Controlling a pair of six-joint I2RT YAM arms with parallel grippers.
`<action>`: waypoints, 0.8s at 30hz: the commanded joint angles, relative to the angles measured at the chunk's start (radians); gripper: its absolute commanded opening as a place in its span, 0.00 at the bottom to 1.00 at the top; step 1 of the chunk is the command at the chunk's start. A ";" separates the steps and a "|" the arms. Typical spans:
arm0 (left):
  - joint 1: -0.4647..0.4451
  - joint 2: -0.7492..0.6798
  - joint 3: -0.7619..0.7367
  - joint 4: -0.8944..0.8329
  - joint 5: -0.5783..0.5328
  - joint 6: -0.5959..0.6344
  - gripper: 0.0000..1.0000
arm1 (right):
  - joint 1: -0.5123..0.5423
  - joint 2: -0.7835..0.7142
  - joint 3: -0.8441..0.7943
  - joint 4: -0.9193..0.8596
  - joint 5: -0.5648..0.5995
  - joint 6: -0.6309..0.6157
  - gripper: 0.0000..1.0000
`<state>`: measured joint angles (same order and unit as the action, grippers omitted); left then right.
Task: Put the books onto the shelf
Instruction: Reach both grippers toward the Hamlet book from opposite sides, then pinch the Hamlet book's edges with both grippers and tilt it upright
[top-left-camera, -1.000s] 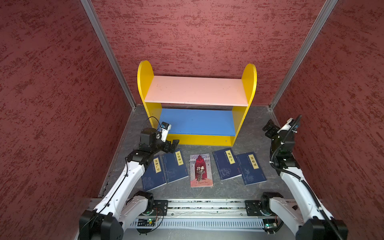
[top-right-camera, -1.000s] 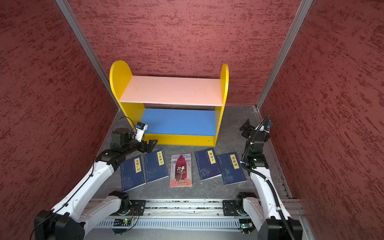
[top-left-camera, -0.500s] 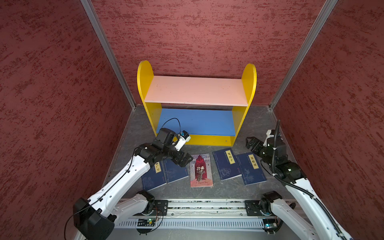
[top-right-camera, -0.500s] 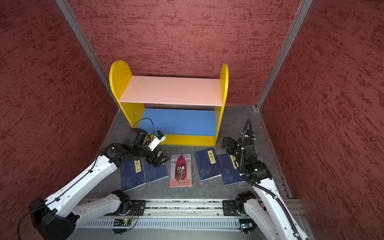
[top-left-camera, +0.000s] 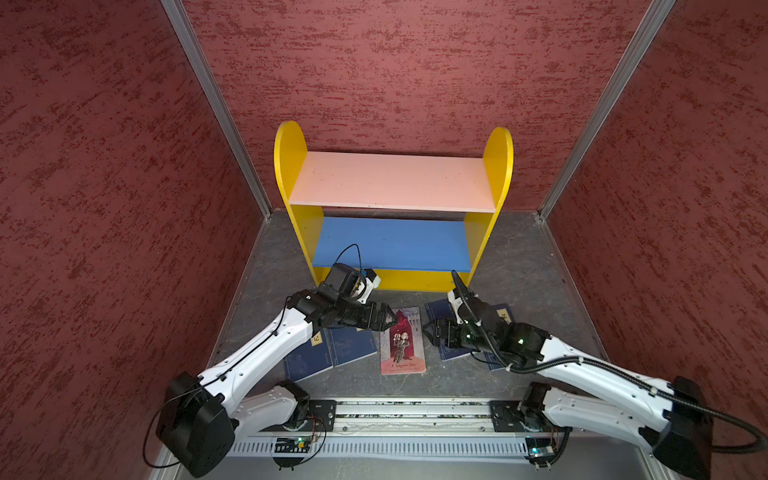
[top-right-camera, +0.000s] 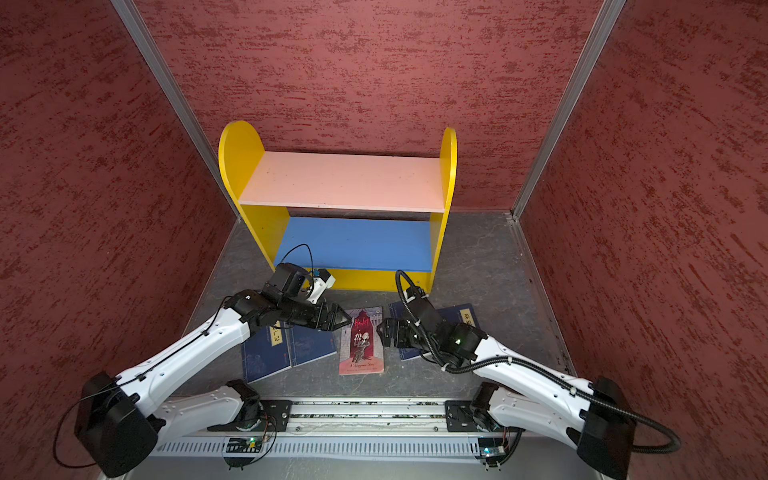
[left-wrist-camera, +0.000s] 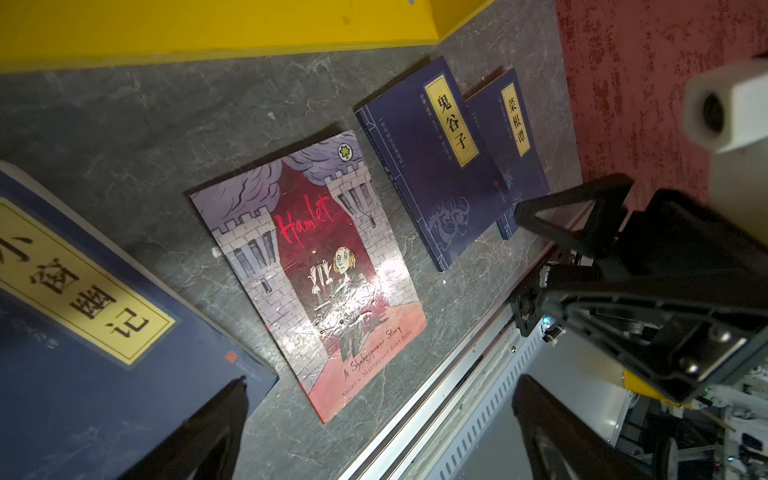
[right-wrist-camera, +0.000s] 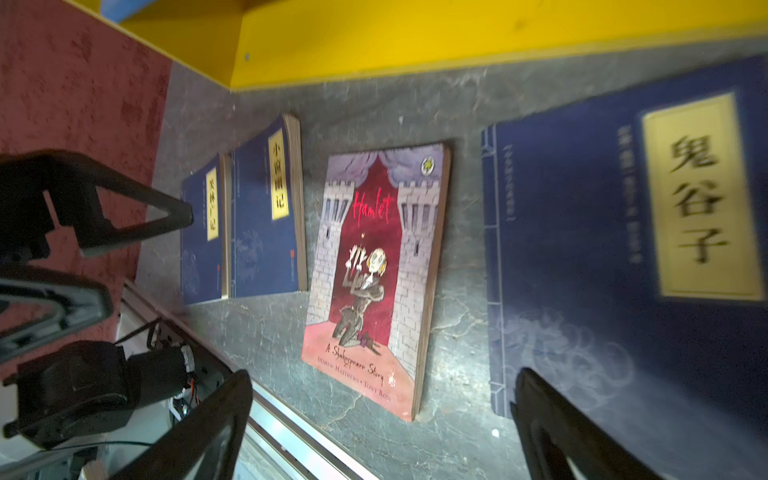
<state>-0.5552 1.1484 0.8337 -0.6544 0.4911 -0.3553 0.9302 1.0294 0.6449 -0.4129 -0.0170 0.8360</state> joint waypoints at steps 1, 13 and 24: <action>0.014 0.026 -0.021 0.112 0.023 -0.109 0.99 | 0.036 0.088 -0.005 0.154 -0.038 0.046 0.99; 0.051 0.154 -0.098 0.250 0.127 -0.145 0.99 | 0.047 0.282 -0.039 0.304 -0.112 0.063 0.98; 0.011 0.230 -0.081 0.229 0.085 -0.148 0.99 | 0.005 0.363 -0.082 0.370 -0.164 0.110 0.95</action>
<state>-0.5316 1.3739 0.7410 -0.4435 0.5877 -0.5003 0.9512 1.3895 0.5751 -0.0906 -0.1616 0.9184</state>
